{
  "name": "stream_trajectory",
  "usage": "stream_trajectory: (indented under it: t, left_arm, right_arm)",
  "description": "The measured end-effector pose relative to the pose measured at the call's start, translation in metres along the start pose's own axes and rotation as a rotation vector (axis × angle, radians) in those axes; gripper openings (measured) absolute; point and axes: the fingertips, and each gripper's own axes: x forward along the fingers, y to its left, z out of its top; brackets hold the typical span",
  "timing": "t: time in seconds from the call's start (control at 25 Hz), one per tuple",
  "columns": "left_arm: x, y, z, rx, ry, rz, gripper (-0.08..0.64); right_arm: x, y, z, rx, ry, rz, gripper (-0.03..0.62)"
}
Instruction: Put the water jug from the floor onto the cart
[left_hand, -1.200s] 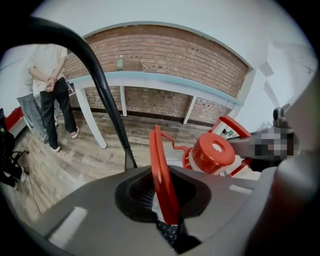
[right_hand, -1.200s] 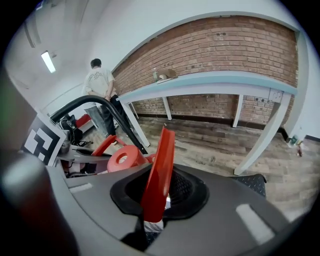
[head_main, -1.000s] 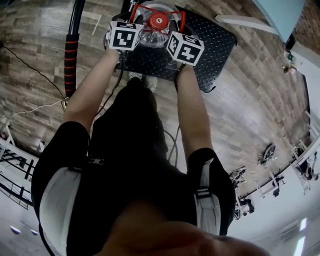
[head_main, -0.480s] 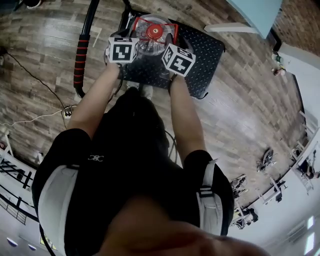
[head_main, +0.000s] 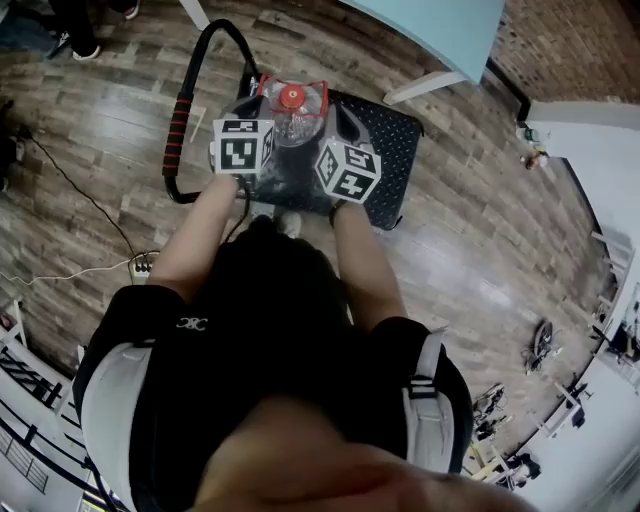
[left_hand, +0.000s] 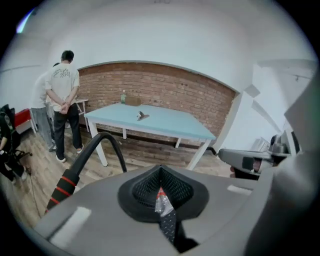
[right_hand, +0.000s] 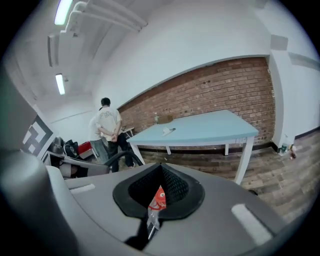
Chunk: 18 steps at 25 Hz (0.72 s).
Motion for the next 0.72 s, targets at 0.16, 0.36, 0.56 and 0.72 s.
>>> stream_trajectory:
  t: [0.16, 0.36, 0.56, 0.72]
  left_arm:
    - [-0.039, -0.023, 0.03, 0.018, -0.078, -0.051, 0.0]
    - [-0.065, -0.052, 0.042, 0.072, -0.129, -0.07, 0.0]
    - [-0.086, -0.069, 0.06, 0.049, -0.201, -0.122, 0.0]
    - [-0.095, -0.066, 0.072, 0.049, -0.235, -0.115, 0.0]
  right_arm:
    - [-0.039, 0.007, 0.032, 0.004, -0.08, 0.028, 0.012]
    - [-0.073, 0.018, 0.063, -0.053, -0.164, 0.1, 0.011]
    - [-0.086, 0.016, 0.078, -0.052, -0.223, 0.085, 0.011]
    - [-0.091, 0.019, 0.08, -0.061, -0.234, 0.076, 0.012]
